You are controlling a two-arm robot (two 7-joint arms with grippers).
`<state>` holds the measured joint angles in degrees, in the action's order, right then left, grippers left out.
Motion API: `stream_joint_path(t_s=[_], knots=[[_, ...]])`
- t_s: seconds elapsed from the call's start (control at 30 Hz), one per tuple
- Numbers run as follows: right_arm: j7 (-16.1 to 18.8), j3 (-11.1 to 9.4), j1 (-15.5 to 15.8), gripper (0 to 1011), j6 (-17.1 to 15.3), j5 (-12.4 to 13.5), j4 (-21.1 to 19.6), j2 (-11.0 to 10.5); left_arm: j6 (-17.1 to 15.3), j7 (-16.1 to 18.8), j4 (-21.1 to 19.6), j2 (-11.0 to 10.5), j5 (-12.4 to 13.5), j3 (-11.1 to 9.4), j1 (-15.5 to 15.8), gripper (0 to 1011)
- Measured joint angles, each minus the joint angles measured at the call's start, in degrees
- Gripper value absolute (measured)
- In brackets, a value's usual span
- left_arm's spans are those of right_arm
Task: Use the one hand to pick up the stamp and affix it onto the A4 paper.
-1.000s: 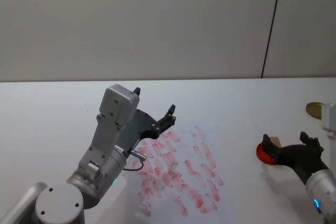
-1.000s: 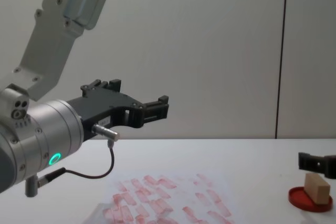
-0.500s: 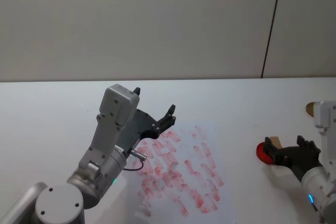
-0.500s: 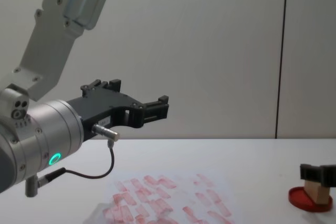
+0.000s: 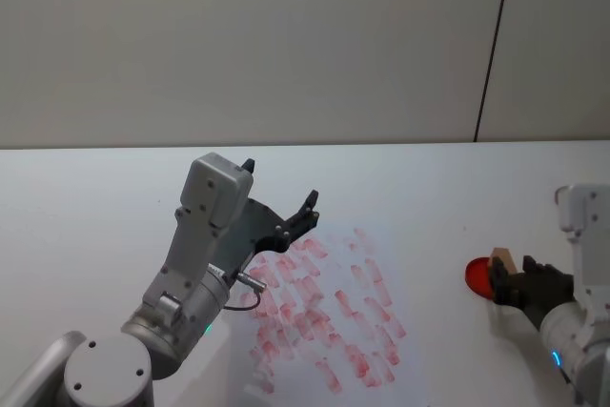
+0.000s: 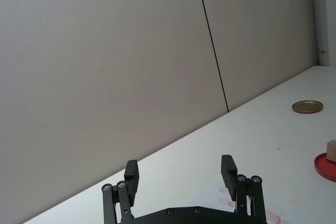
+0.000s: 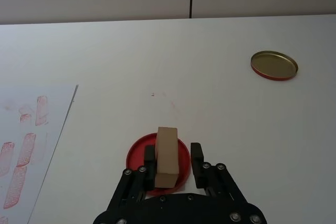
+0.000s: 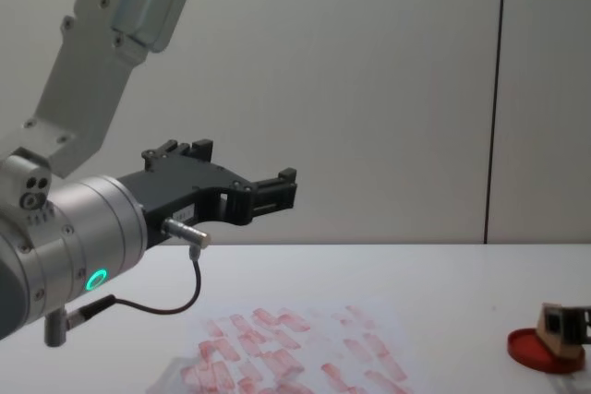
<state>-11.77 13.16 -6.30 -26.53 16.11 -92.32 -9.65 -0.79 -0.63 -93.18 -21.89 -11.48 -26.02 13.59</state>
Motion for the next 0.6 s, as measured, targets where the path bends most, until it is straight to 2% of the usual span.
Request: stream_joint_path(t_s=[0.03,0.1,0.13,0.27,0.6], knots=[[0.17,0.01,-0.14,407,-0.16,-0.14,0.22,0.12,0.0,0.0,0.0,0.0,0.0,0.0,0.0,993],[0.56,0.06,-0.39,364,-0.3,-0.36,0.57,0.33,0.0,0.0,0.0,0.0,0.0,0.0,0.0,993],[0.65,0.08,-0.45,306,-0.31,-0.4,0.67,0.4,0.0,0.0,0.0,0.0,0.0,0.0,0.0,993],[1.33,0.24,-0.84,227,-0.42,-0.79,1.2,0.75,0.0,0.0,0.0,0.0,0.0,0.0,0.0,993],[2.18,0.4,-1.5,224,-0.86,-1.34,2.08,1.5,0.0,0.0,0.0,0.0,0.0,0.0,0.0,993]])
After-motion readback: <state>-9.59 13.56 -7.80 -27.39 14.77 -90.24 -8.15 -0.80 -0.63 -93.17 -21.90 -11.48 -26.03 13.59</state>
